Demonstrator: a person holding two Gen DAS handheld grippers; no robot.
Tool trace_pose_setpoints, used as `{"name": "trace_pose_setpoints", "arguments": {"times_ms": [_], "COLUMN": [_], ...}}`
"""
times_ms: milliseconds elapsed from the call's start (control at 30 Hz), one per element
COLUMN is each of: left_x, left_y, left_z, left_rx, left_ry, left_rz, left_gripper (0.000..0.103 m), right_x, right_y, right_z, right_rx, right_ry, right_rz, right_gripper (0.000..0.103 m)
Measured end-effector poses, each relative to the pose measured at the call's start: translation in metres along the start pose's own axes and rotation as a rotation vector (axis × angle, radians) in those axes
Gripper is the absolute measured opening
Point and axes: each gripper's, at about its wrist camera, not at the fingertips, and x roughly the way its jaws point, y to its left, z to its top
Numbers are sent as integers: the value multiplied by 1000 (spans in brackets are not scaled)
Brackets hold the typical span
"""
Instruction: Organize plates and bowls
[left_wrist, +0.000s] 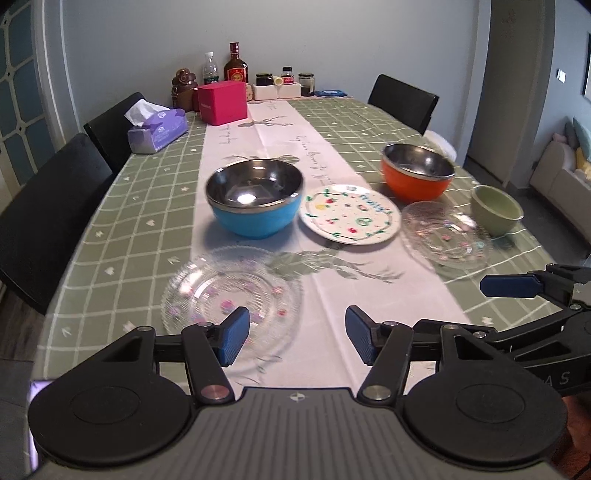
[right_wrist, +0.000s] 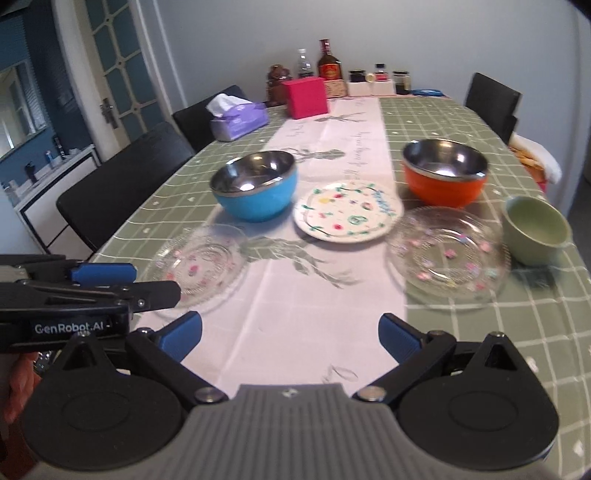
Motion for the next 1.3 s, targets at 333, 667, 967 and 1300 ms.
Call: {"name": "trace_pose_setpoints", "arguments": {"times_ms": [333,667,967,1300], "left_x": [59,102,120,127], "left_y": [79,130,143,143], "left_z": [32,37,32,28], "left_rx": [-122,-188,-227,-270], "left_ry": [110,179,220,247], "left_rz": [8,39,8,-54], "left_gripper": [52,21,17,19], "right_x": [73,127,145,154], "right_y": [9,-4,-12,-15], "right_z": [33,43,38,34], "right_rx": [81,238,287,333], "right_ry": [112,214,245,258], "right_rz": [127,213,264,322], "right_gripper": [62,34,31,15]}}
